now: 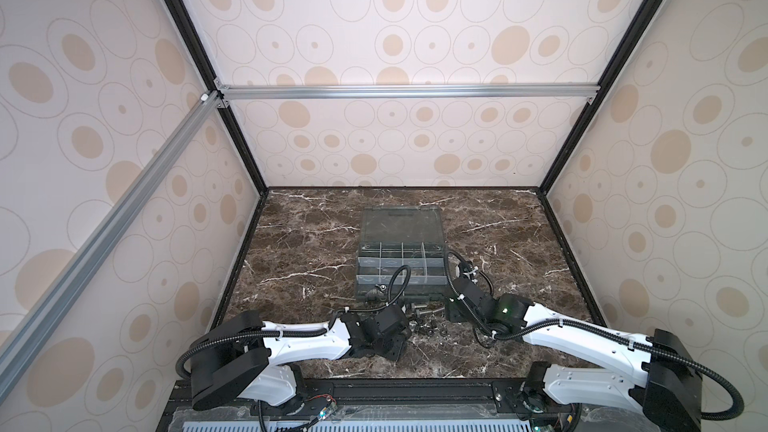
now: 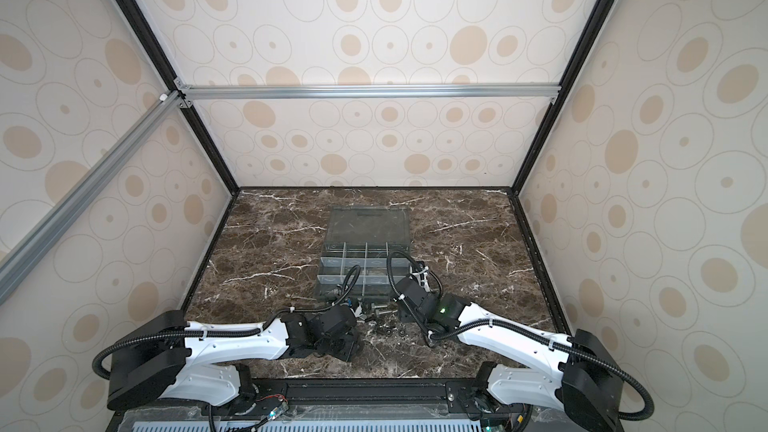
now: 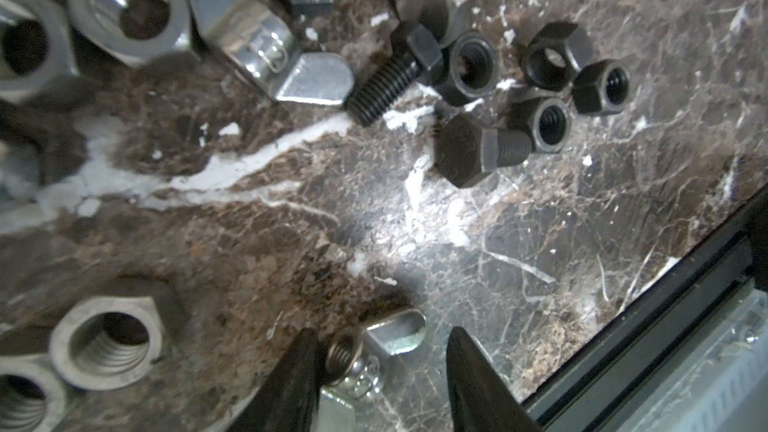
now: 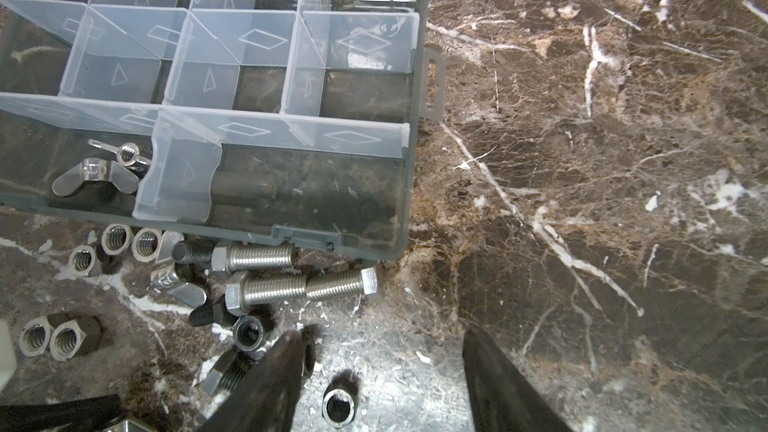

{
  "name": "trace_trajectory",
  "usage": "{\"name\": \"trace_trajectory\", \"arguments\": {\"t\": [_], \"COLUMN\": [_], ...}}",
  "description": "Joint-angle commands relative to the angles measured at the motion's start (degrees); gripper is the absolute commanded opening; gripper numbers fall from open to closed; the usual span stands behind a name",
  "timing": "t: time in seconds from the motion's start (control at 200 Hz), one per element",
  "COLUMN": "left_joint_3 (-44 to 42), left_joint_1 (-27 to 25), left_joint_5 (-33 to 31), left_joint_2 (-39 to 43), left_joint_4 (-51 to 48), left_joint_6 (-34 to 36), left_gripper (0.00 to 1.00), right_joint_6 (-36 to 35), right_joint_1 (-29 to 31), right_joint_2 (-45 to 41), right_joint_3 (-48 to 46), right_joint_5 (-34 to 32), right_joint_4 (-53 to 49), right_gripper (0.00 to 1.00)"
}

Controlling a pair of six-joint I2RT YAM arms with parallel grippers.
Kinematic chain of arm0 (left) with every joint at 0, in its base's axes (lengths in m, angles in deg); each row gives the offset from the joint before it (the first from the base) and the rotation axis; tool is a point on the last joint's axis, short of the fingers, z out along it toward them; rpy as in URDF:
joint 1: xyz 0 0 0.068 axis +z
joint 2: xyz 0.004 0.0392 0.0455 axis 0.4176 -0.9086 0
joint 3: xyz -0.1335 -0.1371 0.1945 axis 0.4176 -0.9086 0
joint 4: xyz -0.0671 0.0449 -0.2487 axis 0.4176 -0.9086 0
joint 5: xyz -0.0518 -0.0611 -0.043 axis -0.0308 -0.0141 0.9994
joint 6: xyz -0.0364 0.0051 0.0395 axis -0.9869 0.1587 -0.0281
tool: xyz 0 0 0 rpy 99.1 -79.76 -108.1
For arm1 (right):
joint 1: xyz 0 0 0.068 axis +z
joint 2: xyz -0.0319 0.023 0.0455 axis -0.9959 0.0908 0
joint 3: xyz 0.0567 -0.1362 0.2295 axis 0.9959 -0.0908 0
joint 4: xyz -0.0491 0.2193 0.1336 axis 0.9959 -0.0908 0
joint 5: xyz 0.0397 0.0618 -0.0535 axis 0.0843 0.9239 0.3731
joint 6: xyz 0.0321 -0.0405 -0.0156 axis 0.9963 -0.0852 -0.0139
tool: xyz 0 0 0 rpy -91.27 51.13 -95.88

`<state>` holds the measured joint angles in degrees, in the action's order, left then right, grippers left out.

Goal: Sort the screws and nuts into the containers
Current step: 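Lower the left gripper onto a silver wing nut nearest the robot and close it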

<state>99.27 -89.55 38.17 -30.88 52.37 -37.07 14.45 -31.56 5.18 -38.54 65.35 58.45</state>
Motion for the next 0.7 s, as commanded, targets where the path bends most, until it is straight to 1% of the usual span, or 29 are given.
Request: {"name": "trace_trajectory", "arguments": {"t": [0.0, 0.18, 0.36, 0.535, 0.6, 0.695], "left_joint_3": [2.4, 2.4, 2.5, 3.4, 4.1, 4.5], "left_joint_1": [-1.3, -2.7, -2.9, -2.9, -2.9, -2.9], "left_joint_5": [-1.0, -2.0, -5.9, -7.9, -8.1, -7.7], "left_joint_2": [-0.7, -0.7, 0.2, -0.6, -1.6, -2.5], "left_joint_4": [-2.4, -2.3, -3.2, -4.4, -5.1, -5.5], "left_joint_6": [1.9, 0.1, -1.9, -2.2, -2.0, -1.3], "left_gripper": [0.51, 0.51, 0.51, 0.51, 0.5, 0.45], "right_joint_6": [1.5, 1.9, 2.0, 2.1, 2.3, 2.5], "right_joint_1": [-0.2, -0.2, -0.3, -0.2, -0.2, -0.2], "right_joint_2": [-0.3, -0.3, 0.1, 0.0, 0.0, -0.3], "right_joint_3": [-1.1, -1.4, -1.3, -1.3, -1.2, -1.2], "right_joint_5": [0.0, 0.1, 0.3, 0.4, 0.4, 0.6], "right_joint_4": [-0.7, -0.7, -0.4, -0.6, -0.7, -1.3], "right_gripper": [0.65, 0.65, 0.65, 0.65, 0.65, 0.65]}}
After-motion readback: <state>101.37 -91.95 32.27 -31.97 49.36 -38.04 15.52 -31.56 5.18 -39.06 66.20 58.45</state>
